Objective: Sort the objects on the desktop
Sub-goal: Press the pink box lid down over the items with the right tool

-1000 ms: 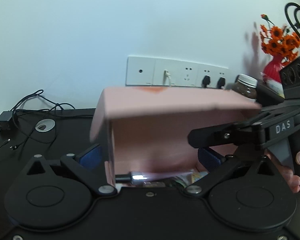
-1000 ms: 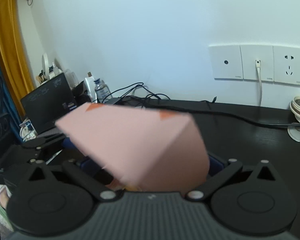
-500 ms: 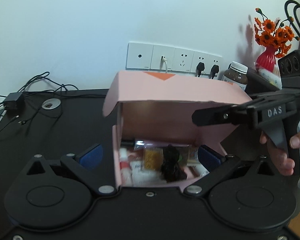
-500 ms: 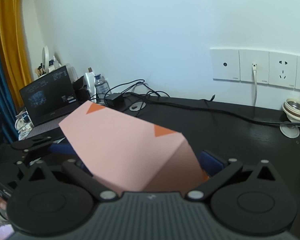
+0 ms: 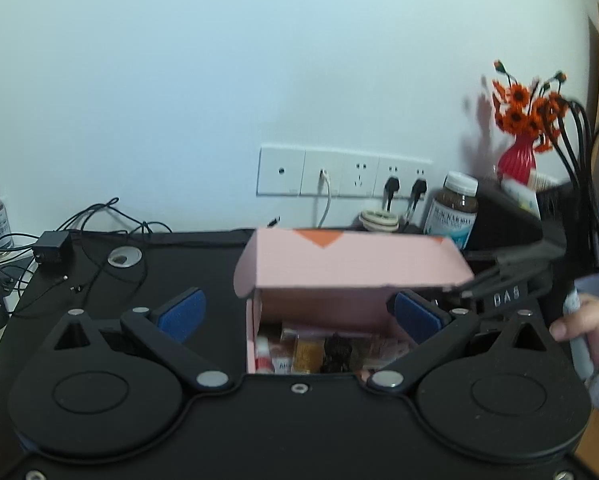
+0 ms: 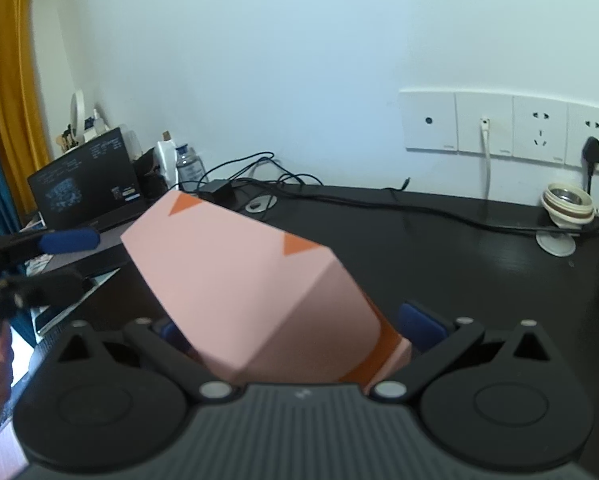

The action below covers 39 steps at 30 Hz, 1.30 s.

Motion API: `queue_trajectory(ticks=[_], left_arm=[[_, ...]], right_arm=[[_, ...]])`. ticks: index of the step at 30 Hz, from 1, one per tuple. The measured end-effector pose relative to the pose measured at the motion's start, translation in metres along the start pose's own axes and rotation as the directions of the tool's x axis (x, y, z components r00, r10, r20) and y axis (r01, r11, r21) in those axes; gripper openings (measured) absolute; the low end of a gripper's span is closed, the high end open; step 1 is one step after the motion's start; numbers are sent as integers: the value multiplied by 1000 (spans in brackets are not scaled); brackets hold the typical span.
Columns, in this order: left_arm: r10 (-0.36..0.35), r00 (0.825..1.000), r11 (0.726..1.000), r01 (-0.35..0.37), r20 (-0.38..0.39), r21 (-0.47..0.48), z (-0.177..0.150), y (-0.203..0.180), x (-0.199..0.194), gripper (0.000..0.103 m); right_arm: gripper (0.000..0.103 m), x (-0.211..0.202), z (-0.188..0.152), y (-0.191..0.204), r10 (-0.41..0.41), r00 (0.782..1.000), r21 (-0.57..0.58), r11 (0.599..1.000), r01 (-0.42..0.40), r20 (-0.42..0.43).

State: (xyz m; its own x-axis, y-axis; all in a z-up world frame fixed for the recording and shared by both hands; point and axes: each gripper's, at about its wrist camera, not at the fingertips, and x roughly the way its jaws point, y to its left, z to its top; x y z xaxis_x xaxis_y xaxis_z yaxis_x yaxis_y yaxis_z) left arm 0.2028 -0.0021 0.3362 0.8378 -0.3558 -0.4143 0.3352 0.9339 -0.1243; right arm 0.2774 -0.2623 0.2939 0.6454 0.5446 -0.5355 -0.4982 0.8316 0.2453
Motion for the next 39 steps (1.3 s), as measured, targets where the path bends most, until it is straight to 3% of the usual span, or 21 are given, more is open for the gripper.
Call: queue_trajectory(ticks=[5, 13, 26, 32, 35, 39], left_arm=[[33, 999, 999, -32, 11, -35, 8, 6, 5, 103], [81, 996, 993, -84, -35, -83, 7, 16, 22, 103], [127, 990, 991, -130, -65, -41, 1, 8, 34, 103], [123, 992, 992, -123, -33, 7, -1, 1, 33, 103], [160, 987, 987, -160, -10, 26, -3, -1, 33, 103], [148, 989, 989, -148, -19, 17, -6, 0, 34, 103]], right_arm=[[102, -3, -6, -3, 5, 1000, 29, 1000, -5, 0], [102, -5, -16, -3, 32, 999, 63, 998, -32, -3], [102, -5, -24, 0, 34, 999, 76, 997, -33, -14], [102, -11, -29, 5, 11, 1000, 64, 998, -11, -4], [102, -14, -32, 6, -8, 1000, 55, 998, 8, 1], [102, -15, -35, 5, -18, 1000, 66, 998, 18, -6]])
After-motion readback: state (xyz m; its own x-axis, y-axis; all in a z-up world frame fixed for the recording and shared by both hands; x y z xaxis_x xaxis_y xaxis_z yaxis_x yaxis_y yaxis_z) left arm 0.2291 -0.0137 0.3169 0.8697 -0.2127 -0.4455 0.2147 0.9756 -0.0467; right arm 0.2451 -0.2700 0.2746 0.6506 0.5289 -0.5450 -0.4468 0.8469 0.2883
